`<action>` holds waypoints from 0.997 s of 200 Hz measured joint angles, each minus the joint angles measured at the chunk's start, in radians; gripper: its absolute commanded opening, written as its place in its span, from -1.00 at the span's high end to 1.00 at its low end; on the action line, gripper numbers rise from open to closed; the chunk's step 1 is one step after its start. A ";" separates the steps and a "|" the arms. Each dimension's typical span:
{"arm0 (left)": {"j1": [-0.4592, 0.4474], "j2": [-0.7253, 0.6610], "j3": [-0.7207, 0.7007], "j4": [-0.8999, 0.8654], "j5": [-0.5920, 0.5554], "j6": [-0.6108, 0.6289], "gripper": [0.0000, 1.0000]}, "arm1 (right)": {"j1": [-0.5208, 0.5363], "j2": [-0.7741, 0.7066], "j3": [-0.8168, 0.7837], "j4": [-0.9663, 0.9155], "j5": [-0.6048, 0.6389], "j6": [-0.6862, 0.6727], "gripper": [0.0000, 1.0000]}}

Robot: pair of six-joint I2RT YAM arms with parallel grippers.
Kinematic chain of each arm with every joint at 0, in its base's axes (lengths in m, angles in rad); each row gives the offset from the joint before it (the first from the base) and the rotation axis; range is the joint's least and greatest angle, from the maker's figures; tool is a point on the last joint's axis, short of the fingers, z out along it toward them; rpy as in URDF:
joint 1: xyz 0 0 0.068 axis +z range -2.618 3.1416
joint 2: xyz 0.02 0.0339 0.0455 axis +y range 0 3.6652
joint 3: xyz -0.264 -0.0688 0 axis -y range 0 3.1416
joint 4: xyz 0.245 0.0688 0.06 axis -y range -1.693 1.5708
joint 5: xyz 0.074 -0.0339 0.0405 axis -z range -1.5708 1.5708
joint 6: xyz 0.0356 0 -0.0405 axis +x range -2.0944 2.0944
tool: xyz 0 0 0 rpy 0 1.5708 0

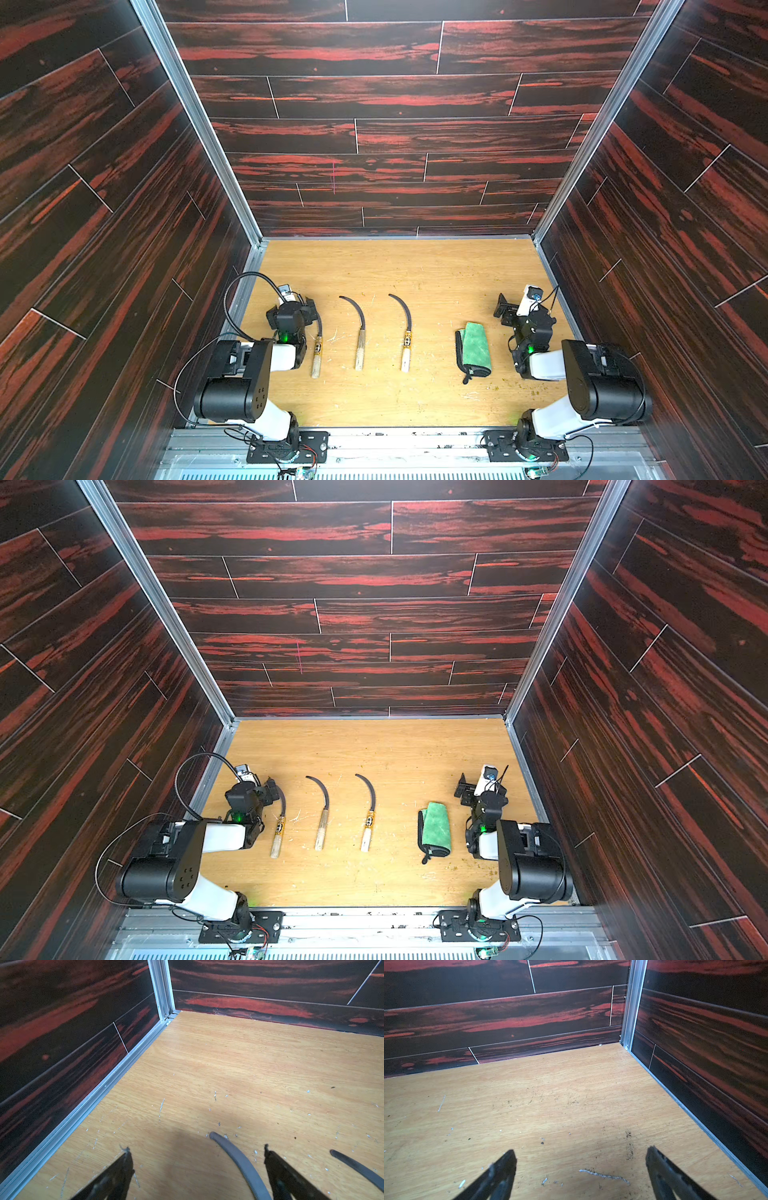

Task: Wipe small sickles with rags
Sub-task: Pick up the rag from the center of the board.

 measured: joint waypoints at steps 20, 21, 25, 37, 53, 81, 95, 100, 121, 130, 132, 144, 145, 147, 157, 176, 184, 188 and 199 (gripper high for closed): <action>0.000 -0.002 0.000 0.000 -0.018 -0.001 -1.00 | 0.000 -0.024 0.010 -0.059 0.003 0.000 -0.97; 0.000 -0.004 0.001 -0.002 -0.020 -0.001 -1.00 | 0.000 -0.027 0.011 -0.067 0.003 0.000 -0.97; 0.000 -0.008 0.003 -0.009 -0.029 -0.001 -1.00 | 0.000 -0.045 0.023 -0.117 0.006 0.000 -0.97; 0.000 -0.050 0.033 -0.114 -0.054 -0.013 -1.00 | 0.000 -0.110 0.111 -0.325 0.034 0.009 -0.97; 0.000 -0.135 0.142 -0.341 -0.125 -0.104 -1.00 | 0.000 -0.159 0.306 -0.603 0.100 0.053 -0.97; 0.002 -0.237 0.380 -0.652 -0.167 -0.326 -1.00 | -0.001 -0.194 0.581 -0.962 0.187 0.174 -0.97; -0.019 -0.287 0.409 -0.721 -0.129 -0.394 -1.00 | -0.002 -0.218 0.624 -1.103 0.164 0.223 -0.97; -0.040 -0.301 0.414 -0.750 -0.126 -0.412 -1.00 | -0.002 -0.223 0.633 -1.154 0.151 0.238 -0.97; -0.239 -0.311 0.493 -0.926 -0.130 -0.472 -1.00 | -0.002 -0.226 0.657 -1.353 0.089 0.301 -0.97; -0.337 -0.298 0.544 -0.991 -0.129 -0.497 -1.00 | -0.002 -0.227 0.657 -1.420 0.064 0.323 -0.97; -0.357 -0.294 0.557 -1.004 -0.130 -0.502 -1.00 | -0.002 -0.227 0.658 -1.436 0.060 0.328 -0.97; -0.481 -0.266 0.631 -1.067 -0.121 -0.536 -1.00 | -0.001 -0.227 0.658 -1.514 0.026 0.351 -0.97; -0.487 -0.265 0.634 -1.070 -0.121 -0.538 -1.00 | -0.001 -0.227 0.658 -1.522 0.023 0.353 -0.97; -0.506 -0.259 0.646 -1.078 -0.119 -0.544 -1.00 | -0.001 -0.228 0.658 -1.536 0.017 0.358 -0.97; -0.592 -0.229 0.692 -1.113 -0.114 -0.575 -1.00 | -0.001 -0.233 0.658 -1.592 -0.008 0.373 -0.97; -0.713 -0.160 0.748 -1.159 -0.087 -0.624 -1.00 | 0.001 -0.257 0.658 -1.682 -0.062 0.393 -0.97; -0.758 -0.118 0.774 -1.178 -0.074 -0.639 -1.00 | 0.003 -0.271 0.658 -1.713 -0.080 0.402 -0.97; -0.777 -0.093 0.789 -1.188 -0.067 -0.646 -1.00 | 0.004 -0.279 0.658 -1.728 -0.089 0.407 -0.97; -0.824 -0.021 0.841 -1.222 -0.048 -0.658 -1.00 | 0.006 -0.302 0.658 -1.761 -0.109 0.418 -0.97</action>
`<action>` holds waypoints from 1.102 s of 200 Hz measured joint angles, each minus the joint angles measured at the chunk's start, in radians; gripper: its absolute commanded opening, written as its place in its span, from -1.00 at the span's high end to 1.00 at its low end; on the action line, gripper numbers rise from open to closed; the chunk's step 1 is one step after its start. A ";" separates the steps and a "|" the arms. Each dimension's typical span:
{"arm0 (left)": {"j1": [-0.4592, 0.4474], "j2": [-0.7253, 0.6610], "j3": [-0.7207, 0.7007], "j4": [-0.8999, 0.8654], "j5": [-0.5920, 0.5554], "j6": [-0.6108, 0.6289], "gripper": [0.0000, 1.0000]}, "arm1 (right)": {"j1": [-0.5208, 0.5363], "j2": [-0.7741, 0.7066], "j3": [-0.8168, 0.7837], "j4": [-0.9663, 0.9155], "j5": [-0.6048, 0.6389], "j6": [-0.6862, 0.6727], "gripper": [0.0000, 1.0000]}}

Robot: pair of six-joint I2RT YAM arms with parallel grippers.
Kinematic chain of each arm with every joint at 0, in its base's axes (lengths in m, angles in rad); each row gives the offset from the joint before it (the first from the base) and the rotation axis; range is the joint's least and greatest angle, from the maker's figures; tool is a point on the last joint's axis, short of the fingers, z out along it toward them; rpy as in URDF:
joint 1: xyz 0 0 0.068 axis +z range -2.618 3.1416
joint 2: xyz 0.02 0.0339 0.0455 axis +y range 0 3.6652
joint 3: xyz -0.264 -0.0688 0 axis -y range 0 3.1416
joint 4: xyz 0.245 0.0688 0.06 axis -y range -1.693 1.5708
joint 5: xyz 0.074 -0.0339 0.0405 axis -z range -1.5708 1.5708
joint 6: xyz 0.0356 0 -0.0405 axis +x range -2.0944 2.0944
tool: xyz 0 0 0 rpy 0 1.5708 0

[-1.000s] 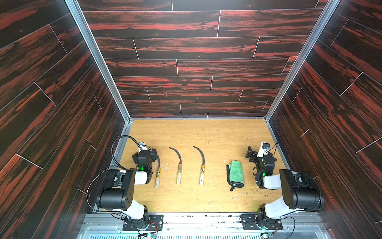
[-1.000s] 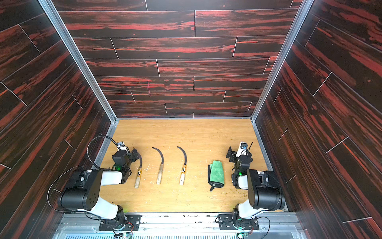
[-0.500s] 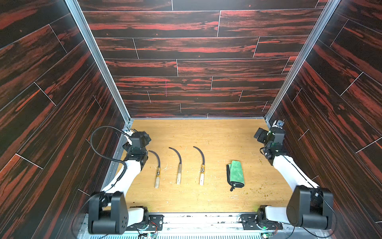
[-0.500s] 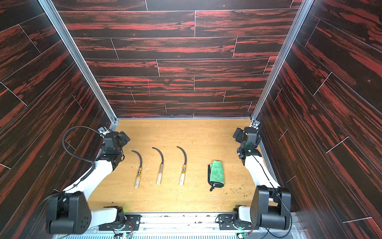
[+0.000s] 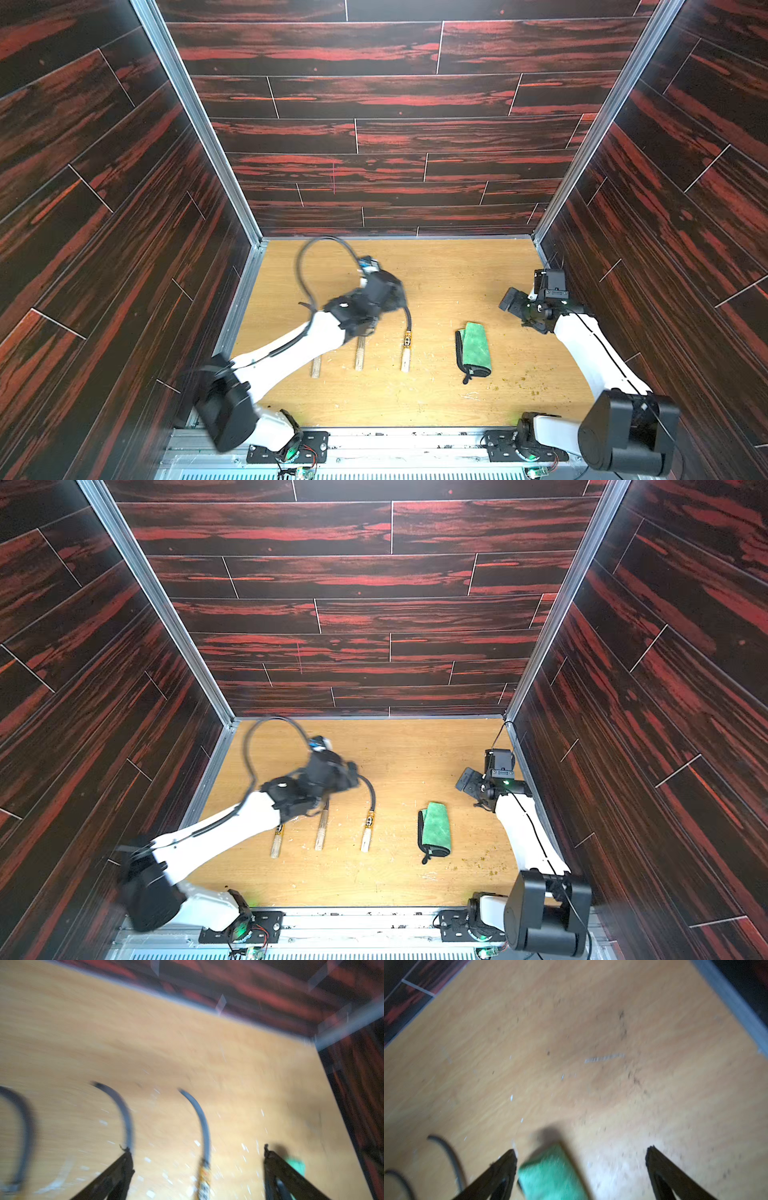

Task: Wipe small sickles with rags
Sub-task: Pick up the rag from the center of the board.

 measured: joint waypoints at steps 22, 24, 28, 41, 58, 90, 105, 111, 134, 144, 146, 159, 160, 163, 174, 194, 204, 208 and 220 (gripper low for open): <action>-0.074 0.158 0.129 -0.057 0.063 -0.007 -1.00 | 0.002 -0.041 -0.002 -0.054 -0.038 0.025 -0.93; -0.079 0.170 0.140 -0.060 0.070 -0.007 -1.00 | 0.002 -0.045 -0.003 -0.057 -0.041 0.028 -0.91; -0.087 0.188 0.155 -0.064 0.079 -0.006 -1.00 | 0.002 -0.049 -0.006 -0.062 -0.046 0.033 -0.88; -0.114 0.251 0.204 -0.072 0.128 -0.006 -0.82 | 0.005 -0.065 -0.024 -0.074 -0.069 0.047 -0.81; -0.134 0.312 0.239 -0.068 0.205 -0.016 0.32 | 0.006 -0.080 -0.053 -0.100 -0.091 0.060 -0.78; -0.149 0.419 0.303 -0.072 0.309 -0.026 0.49 | 0.007 -0.089 -0.087 -0.129 -0.126 0.075 -0.77; -0.158 0.471 0.347 -0.076 0.351 -0.027 0.49 | 0.007 -0.090 -0.094 -0.133 -0.145 0.076 -0.78; -0.161 0.489 0.363 -0.079 0.365 -0.027 0.49 | 0.007 -0.090 -0.096 -0.134 -0.151 0.076 -0.78; -0.178 0.545 0.417 -0.080 0.424 -0.027 0.48 | 0.008 -0.090 -0.107 -0.130 -0.178 0.075 -0.78; -0.189 0.560 0.430 -0.080 0.448 -0.026 0.48 | 0.008 -0.090 -0.118 -0.124 -0.194 0.075 -0.78; -0.192 0.564 0.433 -0.080 0.453 -0.026 0.48 | 0.008 -0.090 -0.120 -0.123 -0.196 0.075 -0.78; -0.206 0.578 0.442 -0.079 0.477 -0.023 0.48 | 0.009 -0.089 -0.137 -0.118 -0.217 0.075 -0.78; -0.207 0.579 0.443 -0.079 0.478 -0.023 0.48 | 0.009 -0.089 -0.138 -0.118 -0.218 0.075 -0.78; -0.211 0.582 0.444 -0.079 0.484 -0.022 0.48 | 0.009 -0.089 -0.141 -0.117 -0.222 0.075 -0.78; -0.220 0.590 0.445 -0.079 0.499 -0.020 0.51 | 0.010 -0.089 -0.151 -0.116 -0.234 0.074 -0.78; -0.235 0.598 0.445 -0.079 0.521 -0.016 0.56 | 0.014 -0.089 -0.161 -0.116 -0.248 0.071 -0.78; -0.241 0.602 0.445 -0.079 0.529 -0.017 0.59 | 0.019 -0.086 -0.165 -0.116 -0.249 0.069 -0.77; -0.243 0.604 0.445 -0.079 0.533 -0.017 0.60 | 0.021 -0.085 -0.166 -0.117 -0.250 0.067 -0.77; -0.245 0.610 0.446 -0.079 0.538 -0.019 0.63 | 0.025 -0.083 -0.170 -0.116 -0.251 0.064 -0.78</action>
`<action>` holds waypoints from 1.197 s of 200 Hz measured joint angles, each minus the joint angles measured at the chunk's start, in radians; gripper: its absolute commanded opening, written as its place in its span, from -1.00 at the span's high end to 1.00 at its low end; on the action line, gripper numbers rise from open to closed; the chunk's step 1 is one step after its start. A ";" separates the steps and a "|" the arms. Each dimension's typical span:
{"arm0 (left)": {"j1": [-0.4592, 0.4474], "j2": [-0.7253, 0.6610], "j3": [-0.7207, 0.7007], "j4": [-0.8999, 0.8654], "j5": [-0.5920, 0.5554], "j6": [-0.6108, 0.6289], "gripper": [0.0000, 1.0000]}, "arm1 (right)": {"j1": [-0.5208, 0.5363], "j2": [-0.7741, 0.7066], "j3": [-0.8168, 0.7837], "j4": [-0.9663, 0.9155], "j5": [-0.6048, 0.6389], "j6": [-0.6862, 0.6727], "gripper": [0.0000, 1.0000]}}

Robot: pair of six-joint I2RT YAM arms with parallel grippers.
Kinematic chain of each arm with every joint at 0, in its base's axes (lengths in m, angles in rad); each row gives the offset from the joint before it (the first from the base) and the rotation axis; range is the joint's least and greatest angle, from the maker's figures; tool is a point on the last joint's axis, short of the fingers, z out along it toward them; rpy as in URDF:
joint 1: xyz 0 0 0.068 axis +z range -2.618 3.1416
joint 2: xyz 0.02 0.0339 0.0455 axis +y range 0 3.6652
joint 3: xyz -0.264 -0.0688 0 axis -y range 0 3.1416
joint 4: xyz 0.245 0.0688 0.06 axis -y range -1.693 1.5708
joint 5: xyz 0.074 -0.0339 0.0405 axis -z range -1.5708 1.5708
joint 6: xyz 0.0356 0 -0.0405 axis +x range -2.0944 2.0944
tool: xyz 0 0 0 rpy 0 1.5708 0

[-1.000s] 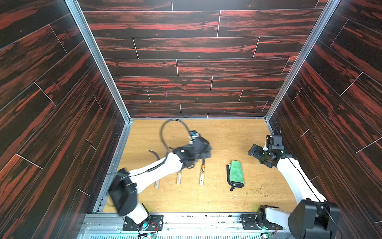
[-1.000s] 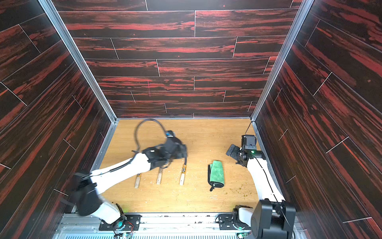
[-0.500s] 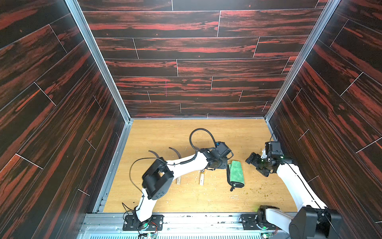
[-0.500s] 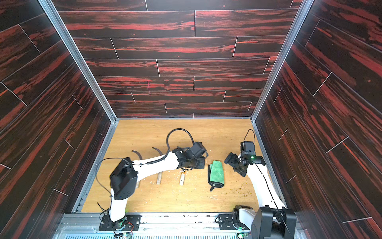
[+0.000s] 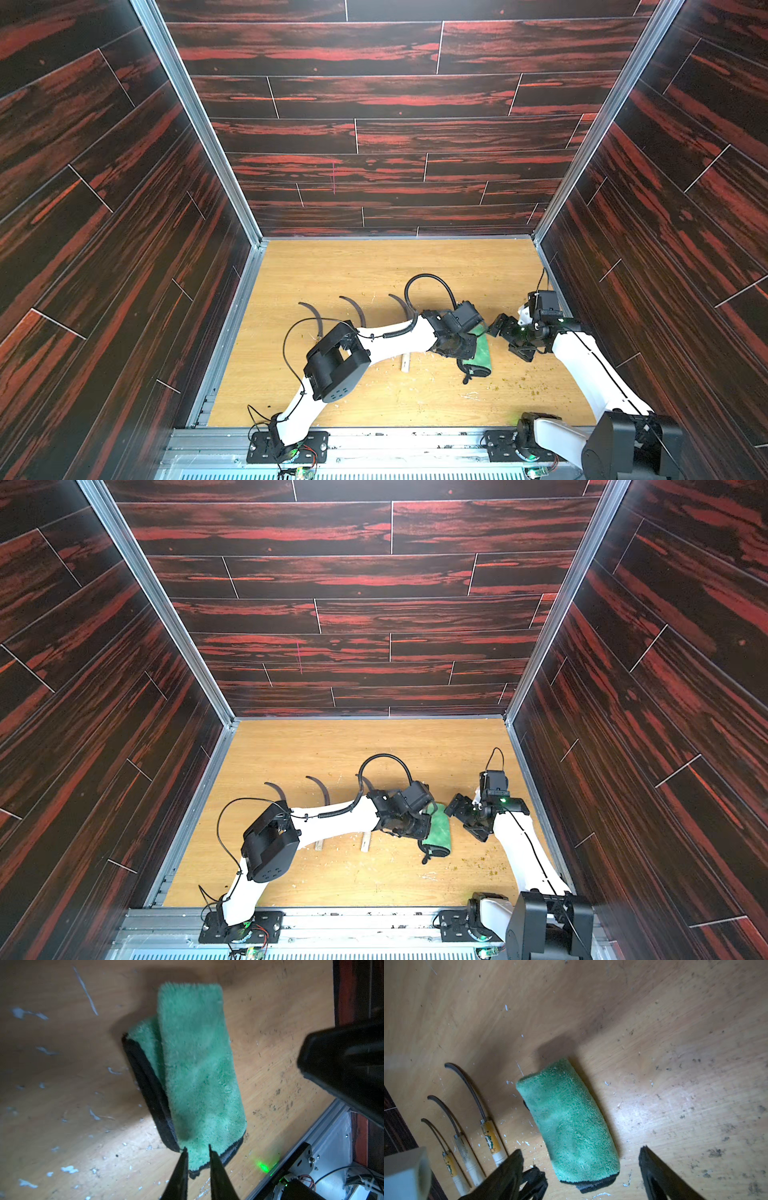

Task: Wipe small sickles with rags
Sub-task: Pick up the rag from the center of the board.

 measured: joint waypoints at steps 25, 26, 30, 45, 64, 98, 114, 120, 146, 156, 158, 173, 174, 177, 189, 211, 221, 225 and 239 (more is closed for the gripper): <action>0.000 0.035 0.015 0.000 0.001 -0.014 0.73 | 0.009 0.006 -0.009 -0.001 0.000 -0.009 -0.77; 0.000 0.038 0.016 0.000 0.001 -0.014 0.73 | 0.010 0.006 -0.009 -0.001 0.000 -0.010 -0.77; 0.000 0.046 0.018 0.000 0.001 -0.017 0.74 | 0.012 0.009 -0.009 -0.001 -0.001 -0.011 -0.77; 0.000 0.074 0.019 -0.002 0.001 -0.026 0.77 | 0.024 0.023 -0.009 -0.001 -0.002 -0.013 -0.77; 0.001 0.098 0.018 0.005 0.001 -0.041 0.82 | 0.042 0.046 -0.009 0.000 -0.002 -0.015 -0.77; 0.011 0.102 -0.008 0.051 0.003 -0.073 0.89 | 0.065 0.090 -0.009 -0.001 0.007 -0.015 -0.77; 0.016 0.097 -0.037 0.089 0.014 -0.085 0.90 | 0.075 0.108 -0.009 0.000 0.009 -0.016 -0.77; 0.018 0.091 -0.050 0.103 0.019 -0.089 0.91 | 0.079 0.116 -0.009 0.000 0.009 -0.018 -0.77; 0.028 0.073 -0.100 0.163 0.042 -0.101 0.91 | 0.099 0.166 -0.008 0.013 0.000 -0.027 -0.78; 0.031 0.068 -0.117 0.185 0.051 -0.105 0.92 | 0.105 0.186 -0.008 0.022 -0.010 -0.031 -0.78; 0.032 0.067 -0.121 0.189 0.052 -0.106 0.93 | 0.107 0.191 -0.008 0.024 -0.013 -0.032 -0.78; 0.035 0.062 -0.138 0.213 0.063 -0.110 0.93 | 0.115 0.220 -0.007 0.040 -0.030 -0.040 -0.80; 0.036 0.062 -0.139 0.214 0.064 -0.110 0.93 | 0.115 0.222 -0.007 0.042 -0.032 -0.040 -0.80; 0.037 0.061 -0.142 0.217 0.066 -0.111 0.93 | 0.116 0.228 -0.007 0.045 -0.035 -0.041 -0.80; 0.039 0.057 -0.154 0.233 0.072 -0.113 0.94 | 0.117 0.248 -0.005 0.056 -0.050 -0.047 -0.81; 0.043 0.053 -0.169 0.253 0.082 -0.118 0.95 | 0.118 0.280 0.000 0.078 -0.079 -0.058 -0.82; 0.044 0.051 -0.174 0.261 0.085 -0.120 0.96 | 0.118 0.294 0.002 0.091 -0.091 -0.061 -0.82; 0.045 0.051 -0.176 0.263 0.087 -0.121 0.96 | 0.119 0.301 0.003 0.097 -0.097 -0.064 -0.82; 0.046 0.051 -0.180 0.270 0.090 -0.121 0.97 | 0.119 0.322 0.003 0.113 -0.117 -0.068 -0.82</action>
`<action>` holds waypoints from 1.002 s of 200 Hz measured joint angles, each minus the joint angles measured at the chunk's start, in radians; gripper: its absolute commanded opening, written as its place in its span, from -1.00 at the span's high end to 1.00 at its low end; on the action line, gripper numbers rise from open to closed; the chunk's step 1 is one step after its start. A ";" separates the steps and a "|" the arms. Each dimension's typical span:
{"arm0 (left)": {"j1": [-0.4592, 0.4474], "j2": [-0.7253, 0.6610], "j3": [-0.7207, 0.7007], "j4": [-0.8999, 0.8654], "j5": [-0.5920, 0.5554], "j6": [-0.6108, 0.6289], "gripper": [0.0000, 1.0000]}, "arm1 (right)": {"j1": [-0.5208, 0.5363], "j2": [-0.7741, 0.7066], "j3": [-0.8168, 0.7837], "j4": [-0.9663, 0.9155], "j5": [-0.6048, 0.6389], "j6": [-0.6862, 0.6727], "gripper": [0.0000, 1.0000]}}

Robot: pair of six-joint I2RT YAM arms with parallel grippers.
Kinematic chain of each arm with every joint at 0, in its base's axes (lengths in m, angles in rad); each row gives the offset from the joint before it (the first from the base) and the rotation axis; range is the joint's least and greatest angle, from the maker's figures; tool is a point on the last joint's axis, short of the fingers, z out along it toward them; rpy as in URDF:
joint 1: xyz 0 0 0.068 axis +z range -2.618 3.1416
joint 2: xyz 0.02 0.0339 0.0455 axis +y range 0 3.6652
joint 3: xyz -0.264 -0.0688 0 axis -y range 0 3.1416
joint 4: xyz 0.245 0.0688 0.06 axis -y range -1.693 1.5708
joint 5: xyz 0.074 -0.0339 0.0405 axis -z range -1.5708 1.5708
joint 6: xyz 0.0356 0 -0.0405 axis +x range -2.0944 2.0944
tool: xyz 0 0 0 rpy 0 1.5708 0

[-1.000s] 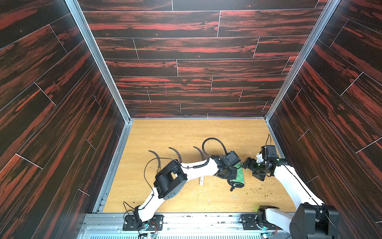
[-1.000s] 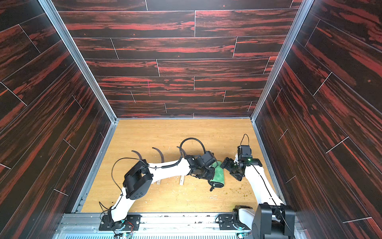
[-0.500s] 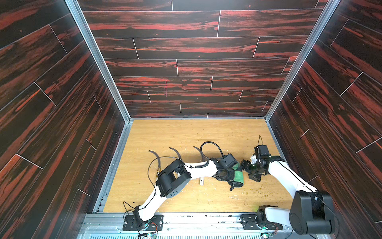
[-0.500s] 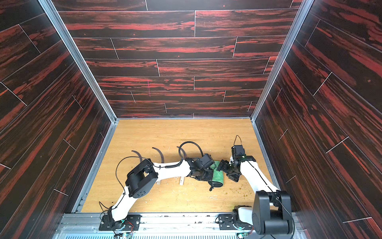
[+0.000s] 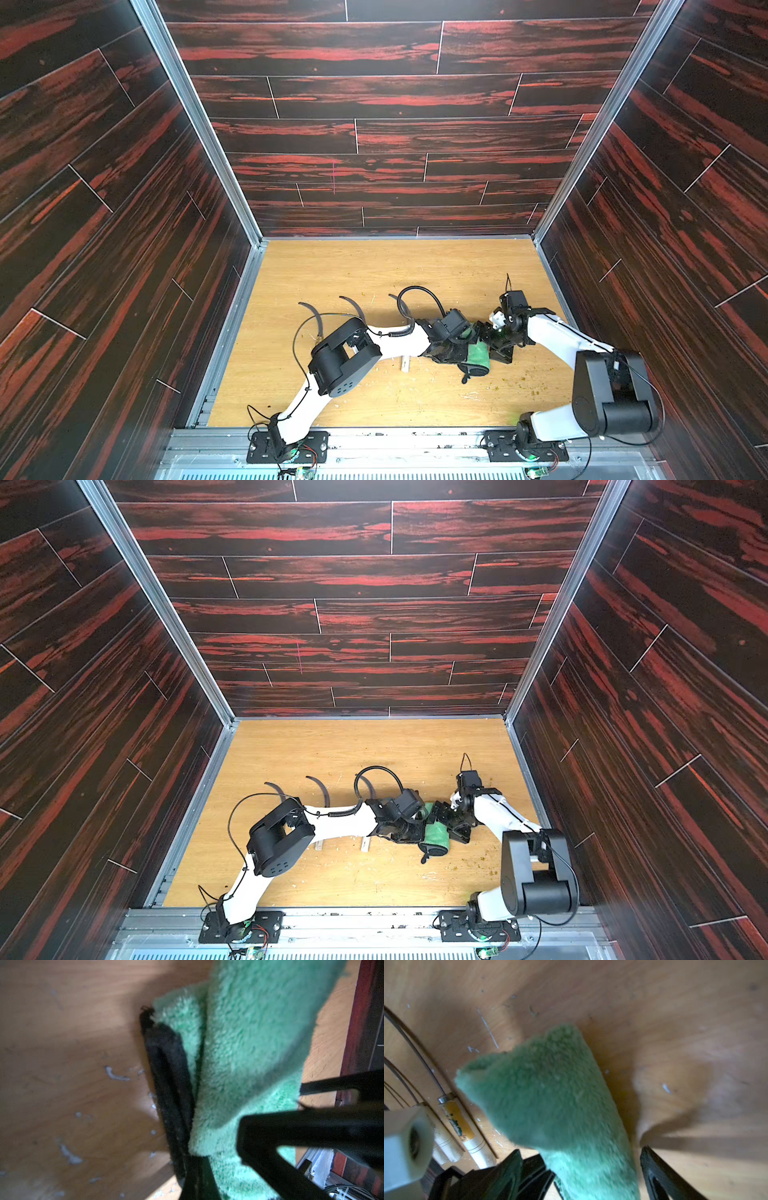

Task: Wipe small sickles with rags
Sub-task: Pick up the rag from the center of the board.

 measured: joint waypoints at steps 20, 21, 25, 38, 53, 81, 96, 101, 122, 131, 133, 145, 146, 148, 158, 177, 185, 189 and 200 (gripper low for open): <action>0.003 -0.001 -0.005 0.006 0.007 -0.004 0.98 | -0.001 0.024 0.003 0.023 -0.028 -0.006 -0.82; 0.003 -0.001 -0.005 0.006 0.007 -0.004 0.98 | -0.001 0.025 0.003 0.025 -0.029 -0.006 -0.82; 0.003 -0.001 -0.005 0.008 0.008 -0.006 0.98 | 0.000 0.028 0.004 0.032 -0.038 -0.007 -0.82; 0.005 -0.001 -0.006 0.009 0.010 -0.008 0.98 | 0.000 0.040 0.007 0.048 -0.072 -0.012 -0.82; 0.005 -0.001 -0.007 0.010 0.011 -0.011 0.99 | 0.000 0.051 0.009 0.064 -0.107 -0.019 -0.77; 0.007 0.001 -0.005 0.009 0.017 -0.017 1.00 | -0.001 0.068 0.009 0.088 -0.151 -0.034 -0.58; 0.008 0.002 -0.002 0.005 0.017 -0.017 1.00 | -0.002 0.077 0.005 0.102 -0.165 -0.038 -0.41; 0.008 0.003 0.000 0.003 0.016 -0.018 1.00 | -0.003 0.080 0.003 0.108 -0.169 -0.039 -0.34; 0.008 0.005 0.006 -0.006 0.014 -0.018 1.00 | -0.004 0.087 -0.012 0.128 -0.178 -0.043 0.08; 0.009 0.005 0.008 -0.009 0.014 -0.018 1.00 | -0.004 0.088 -0.022 0.132 -0.180 -0.050 0.24; 0.009 0.005 0.008 -0.010 0.014 -0.018 1.00 | -0.004 0.088 -0.024 0.134 -0.181 -0.054 0.28; 0.009 0.005 0.009 -0.012 0.013 -0.018 1.00 | -0.005 0.088 -0.031 0.139 -0.179 -0.057 0.52; 0.009 0.005 0.009 -0.012 0.012 -0.018 1.00 | -0.005 0.088 -0.031 0.140 -0.179 -0.054 0.54; 0.009 0.005 0.009 -0.012 0.012 -0.018 1.00 | -0.005 0.088 -0.032 0.141 -0.178 -0.045 0.58; 0.009 0.005 0.009 -0.014 0.009 -0.018 0.99 | -0.005 0.088 -0.032 0.144 -0.175 -0.055 0.68; 0.009 0.000 0.010 -0.019 -0.001 -0.016 0.79 | -0.005 0.086 -0.033 0.146 -0.166 -0.045 0.86; 0.009 -0.004 0.008 -0.026 -0.010 -0.013 0.68 | -0.004 0.082 -0.033 0.146 -0.160 -0.044 0.89; 0.009 -0.007 0.007 -0.028 -0.014 -0.016 0.61 | -0.003 0.080 -0.033 0.145 -0.156 -0.040 0.90; 0.009 -0.024 -0.006 -0.045 -0.040 -0.010 0.37 | 0.000 0.068 -0.033 0.140 -0.142 -0.038 0.91</action>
